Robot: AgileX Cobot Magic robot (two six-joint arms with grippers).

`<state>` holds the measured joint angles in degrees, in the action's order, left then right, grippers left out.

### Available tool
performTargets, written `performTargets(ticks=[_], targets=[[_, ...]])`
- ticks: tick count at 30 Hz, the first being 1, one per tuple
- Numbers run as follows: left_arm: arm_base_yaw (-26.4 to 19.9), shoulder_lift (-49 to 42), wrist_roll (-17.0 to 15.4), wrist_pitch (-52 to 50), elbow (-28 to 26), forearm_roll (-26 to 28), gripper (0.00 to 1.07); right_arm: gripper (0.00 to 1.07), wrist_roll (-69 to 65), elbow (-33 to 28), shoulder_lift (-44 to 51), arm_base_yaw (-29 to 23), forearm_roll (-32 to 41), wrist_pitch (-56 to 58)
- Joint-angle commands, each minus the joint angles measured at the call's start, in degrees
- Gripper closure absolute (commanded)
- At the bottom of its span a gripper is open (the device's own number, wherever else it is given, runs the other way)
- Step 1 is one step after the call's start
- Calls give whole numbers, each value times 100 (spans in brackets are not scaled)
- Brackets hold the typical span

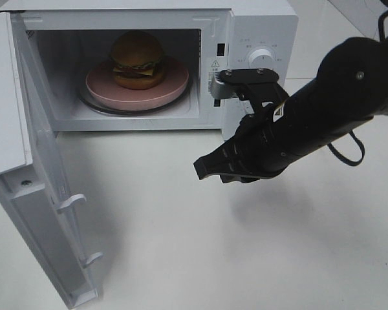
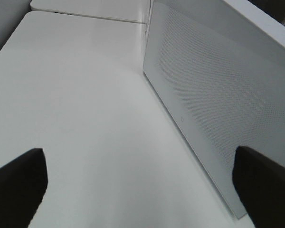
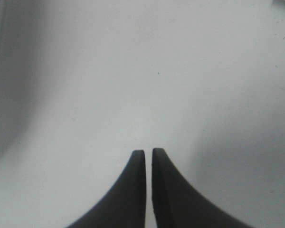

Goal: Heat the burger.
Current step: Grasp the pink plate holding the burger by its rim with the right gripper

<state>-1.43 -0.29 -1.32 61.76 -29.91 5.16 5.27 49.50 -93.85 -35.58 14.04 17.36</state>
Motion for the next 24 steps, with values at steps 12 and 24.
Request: performTargets(ticks=[12,24], targets=[[0,-40,6,-46,23,23,9,99,2384,1295,40,11,-957,2086],[0,-40,6,-46,23,23,9,83,6366,1530,40,-6,-985,2091]])
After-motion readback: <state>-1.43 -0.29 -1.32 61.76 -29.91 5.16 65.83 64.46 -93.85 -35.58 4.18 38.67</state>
